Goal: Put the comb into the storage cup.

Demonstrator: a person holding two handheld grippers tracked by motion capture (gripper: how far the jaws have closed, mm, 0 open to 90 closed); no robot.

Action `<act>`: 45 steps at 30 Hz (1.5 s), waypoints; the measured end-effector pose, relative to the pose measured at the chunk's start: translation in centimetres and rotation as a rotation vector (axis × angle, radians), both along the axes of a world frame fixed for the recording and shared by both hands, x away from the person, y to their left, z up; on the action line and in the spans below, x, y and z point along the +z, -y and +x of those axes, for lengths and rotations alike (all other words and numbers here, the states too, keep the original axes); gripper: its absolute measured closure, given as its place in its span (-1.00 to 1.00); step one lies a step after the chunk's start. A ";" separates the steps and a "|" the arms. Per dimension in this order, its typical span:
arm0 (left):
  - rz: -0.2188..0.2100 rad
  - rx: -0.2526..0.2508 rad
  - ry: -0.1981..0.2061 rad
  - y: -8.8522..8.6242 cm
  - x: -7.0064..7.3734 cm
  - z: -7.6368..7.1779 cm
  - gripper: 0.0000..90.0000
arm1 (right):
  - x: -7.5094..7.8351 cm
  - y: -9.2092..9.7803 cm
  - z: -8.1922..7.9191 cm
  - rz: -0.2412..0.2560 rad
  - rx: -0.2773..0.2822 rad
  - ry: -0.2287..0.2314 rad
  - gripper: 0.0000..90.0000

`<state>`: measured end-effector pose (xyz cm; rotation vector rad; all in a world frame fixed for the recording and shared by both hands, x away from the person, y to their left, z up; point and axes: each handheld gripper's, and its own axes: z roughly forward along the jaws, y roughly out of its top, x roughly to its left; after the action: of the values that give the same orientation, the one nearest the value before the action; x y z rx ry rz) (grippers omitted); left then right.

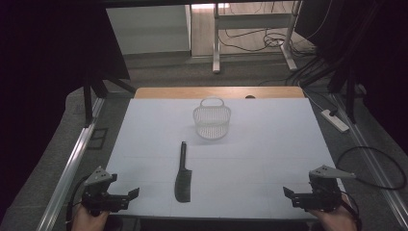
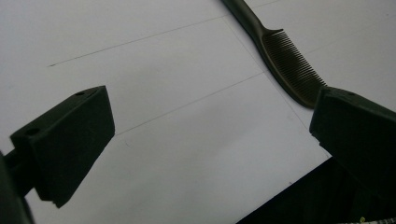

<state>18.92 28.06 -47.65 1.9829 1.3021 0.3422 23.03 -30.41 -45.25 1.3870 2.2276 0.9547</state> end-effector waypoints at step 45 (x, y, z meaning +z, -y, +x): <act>0.029 -0.182 -0.041 3.3 0.3 5.8 -1.00 | -0.2 -0.2 0.4 -0.009 0.015 -0.031 -1.00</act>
<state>24.69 24.76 -47.31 2.1244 1.1360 0.2352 23.43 -30.20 -45.44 1.3925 2.2648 0.9326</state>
